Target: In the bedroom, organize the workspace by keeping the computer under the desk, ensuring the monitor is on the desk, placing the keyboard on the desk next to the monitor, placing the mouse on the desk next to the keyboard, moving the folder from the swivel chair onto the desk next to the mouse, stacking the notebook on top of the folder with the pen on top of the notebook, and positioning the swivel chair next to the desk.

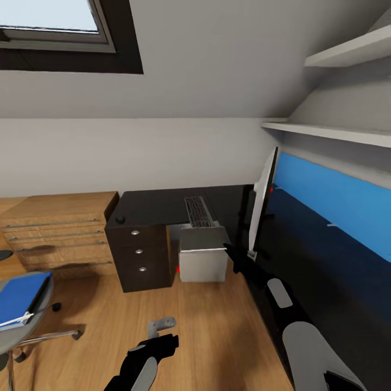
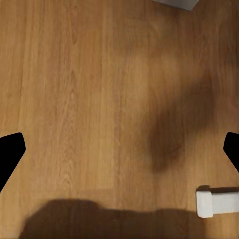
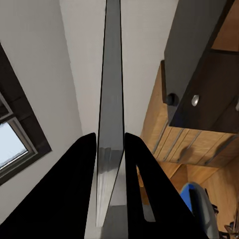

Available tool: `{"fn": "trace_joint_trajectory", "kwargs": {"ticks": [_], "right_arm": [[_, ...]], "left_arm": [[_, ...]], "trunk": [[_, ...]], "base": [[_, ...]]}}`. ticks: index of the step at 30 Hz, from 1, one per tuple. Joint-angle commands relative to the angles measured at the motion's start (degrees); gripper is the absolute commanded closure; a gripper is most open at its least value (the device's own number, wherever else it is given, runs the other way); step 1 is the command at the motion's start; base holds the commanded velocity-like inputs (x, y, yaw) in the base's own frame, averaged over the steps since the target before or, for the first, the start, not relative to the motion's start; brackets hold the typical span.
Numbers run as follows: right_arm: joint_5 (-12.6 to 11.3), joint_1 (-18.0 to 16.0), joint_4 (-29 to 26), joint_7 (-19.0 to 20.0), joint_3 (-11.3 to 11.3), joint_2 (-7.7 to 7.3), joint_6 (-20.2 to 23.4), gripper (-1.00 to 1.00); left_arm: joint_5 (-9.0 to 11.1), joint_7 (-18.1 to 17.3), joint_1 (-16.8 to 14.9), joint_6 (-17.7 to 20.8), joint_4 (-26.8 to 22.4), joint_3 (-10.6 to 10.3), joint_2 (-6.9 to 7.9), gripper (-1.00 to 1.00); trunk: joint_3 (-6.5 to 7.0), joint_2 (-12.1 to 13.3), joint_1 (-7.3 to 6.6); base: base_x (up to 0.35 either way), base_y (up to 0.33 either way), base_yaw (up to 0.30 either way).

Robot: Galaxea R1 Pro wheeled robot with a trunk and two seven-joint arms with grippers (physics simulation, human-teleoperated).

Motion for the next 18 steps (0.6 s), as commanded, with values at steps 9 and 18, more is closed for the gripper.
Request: {"fn": "trace_joint_trajectory", "kwargs": {"ticks": [9, 18], "right_arm": [[0.0, -0.1, 0.1, 0.2, -0.3, -0.01, 0.5, 1.00], [0.1, 0.0, 0.1, 0.1, -0.3, -0.02, 0.5, 1.00]], "left_arm": [[0.6, 0.5, 0.0, 0.1, -0.1, -0.1, 0.07, -1.00], [0.6, 0.5, 0.0, 0.1, -0.1, -0.1, 0.01, -1.00]], "trunk": [[0.10, 0.0, 0.01], [0.12, 0.0, 0.01]], "base": [[0.077, 0.124, -0.018], [0.135, 0.290, -0.001]]}}
